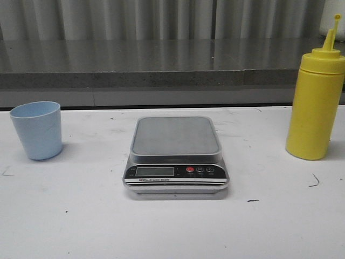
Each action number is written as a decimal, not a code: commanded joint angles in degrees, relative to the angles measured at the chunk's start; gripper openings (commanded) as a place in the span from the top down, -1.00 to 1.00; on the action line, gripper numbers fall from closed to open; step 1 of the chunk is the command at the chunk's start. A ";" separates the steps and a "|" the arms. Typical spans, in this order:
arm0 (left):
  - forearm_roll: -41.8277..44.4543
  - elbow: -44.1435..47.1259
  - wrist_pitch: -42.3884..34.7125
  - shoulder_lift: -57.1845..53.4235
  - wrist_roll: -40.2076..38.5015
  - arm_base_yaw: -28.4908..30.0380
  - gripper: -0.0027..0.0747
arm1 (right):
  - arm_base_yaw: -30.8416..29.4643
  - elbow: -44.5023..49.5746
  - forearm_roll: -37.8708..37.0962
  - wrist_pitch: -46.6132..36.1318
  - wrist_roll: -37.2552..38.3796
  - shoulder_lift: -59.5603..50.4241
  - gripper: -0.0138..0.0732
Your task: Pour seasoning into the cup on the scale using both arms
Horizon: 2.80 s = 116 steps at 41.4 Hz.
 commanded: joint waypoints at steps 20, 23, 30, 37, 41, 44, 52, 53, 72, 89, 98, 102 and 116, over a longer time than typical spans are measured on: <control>0.73 -2.98 -2.16 11.33 -0.36 -0.01 0.36 | -0.20 -0.71 -2.08 -1.72 -0.60 8.82 0.16; 1.02 -4.14 -1.44 13.43 -0.36 -0.01 -0.02 | -0.20 -0.71 -2.08 -1.77 -0.60 8.82 -0.08; 1.02 -10.18 2.63 21.44 -0.28 -0.11 -0.31 | -0.20 -0.71 -2.08 -1.77 -0.60 8.82 -0.25; 1.02 -17.73 7.98 31.93 -0.28 -0.11 -0.29 | -0.20 -0.71 -2.08 -1.77 -0.60 8.82 -0.25; 1.02 -21.75 10.71 38.17 -0.28 -0.11 -0.29 | -0.20 -0.71 -2.08 -1.72 -0.60 8.82 -0.25; 1.02 -24.67 11.78 43.00 -0.28 -0.11 -0.29 | -0.20 -0.71 -2.08 -1.72 -0.60 8.82 -0.25; 1.02 -32.15 14.96 55.62 0.20 -0.11 -0.29 | -0.20 -0.71 -2.08 -1.72 -0.60 8.82 -0.25; 1.02 -32.92 15.54 56.97 0.21 -0.11 -0.29 | -0.20 -0.71 -2.08 -1.72 -0.60 8.82 -0.25; 0.81 -46.93 17.81 77.68 1.18 -4.22 -0.29 | -0.20 -0.71 -2.08 -1.66 -0.60 8.82 -0.25; -0.55 -51.16 17.91 83.40 1.18 -4.72 0.49 | -0.20 -0.71 -2.08 -1.54 -0.60 8.82 -0.25; -0.67 -51.16 18.29 83.40 1.18 -4.72 0.94 | -0.20 -0.71 -2.08 -1.54 -0.60 8.82 -0.25; -1.03 -51.24 18.92 83.15 1.18 -4.72 0.98 | -0.20 -0.71 -2.08 -1.54 -0.60 8.82 -0.25; -1.89 -52.21 21.06 76.39 1.18 -11.04 0.98 | -0.20 -0.71 -2.08 -1.26 -0.60 8.82 -0.25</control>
